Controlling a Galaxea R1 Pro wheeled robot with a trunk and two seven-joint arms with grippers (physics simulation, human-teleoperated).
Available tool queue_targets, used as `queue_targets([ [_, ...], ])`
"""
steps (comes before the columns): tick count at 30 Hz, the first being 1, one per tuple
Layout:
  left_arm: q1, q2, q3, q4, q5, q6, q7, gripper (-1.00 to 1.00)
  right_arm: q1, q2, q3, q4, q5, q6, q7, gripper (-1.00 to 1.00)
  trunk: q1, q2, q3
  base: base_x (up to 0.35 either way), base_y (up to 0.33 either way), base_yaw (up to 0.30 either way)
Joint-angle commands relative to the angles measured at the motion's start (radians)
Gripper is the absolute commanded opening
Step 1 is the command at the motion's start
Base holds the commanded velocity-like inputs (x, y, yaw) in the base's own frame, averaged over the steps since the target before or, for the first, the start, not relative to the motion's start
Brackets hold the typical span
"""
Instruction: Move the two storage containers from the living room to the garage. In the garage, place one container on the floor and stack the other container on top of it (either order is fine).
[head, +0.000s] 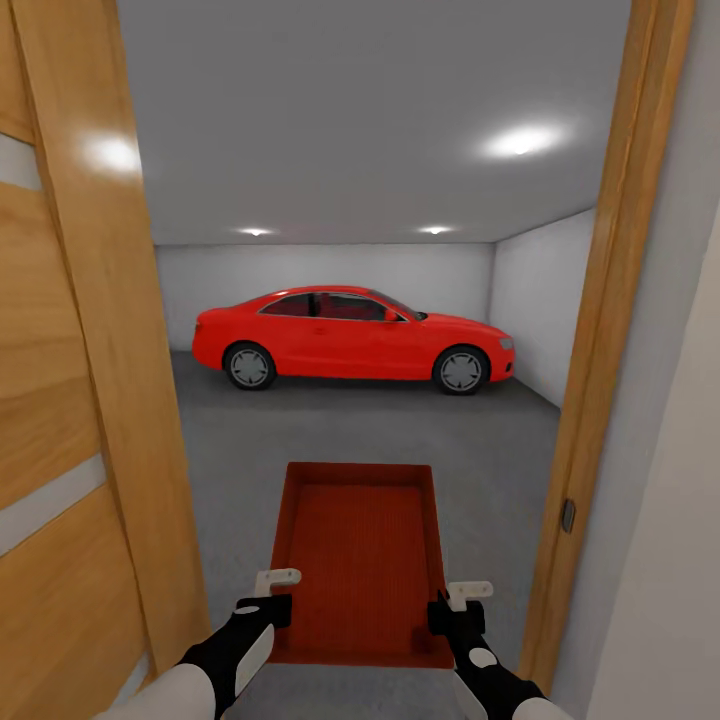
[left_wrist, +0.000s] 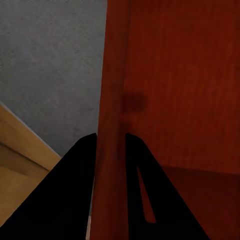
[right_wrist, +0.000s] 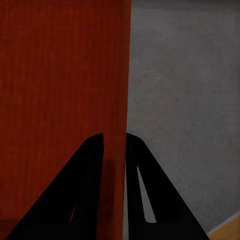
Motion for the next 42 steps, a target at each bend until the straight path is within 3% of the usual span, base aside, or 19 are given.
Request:
queue_targets([
  [1, -0.001, 0.011, 0.017, -0.006, -0.02, 0.006, 0.014, -1.0, -0.001, 0.0, -0.033, 0.003, 0.003, -0.003, -0.004, -1.0, 0.0, -0.001, -0.002, 0.0, 0.0, 0.0],
  [42, -0.002, 0.011, 0.017, -0.006, -0.02, 0.005, 0.013, -1.0, -0.001, 0.0, -0.033, 0.003, 0.003, -0.004, -0.004, -1.0, 0.0, -0.001, -0.002, 0.015, -0.024, 0.0],
])
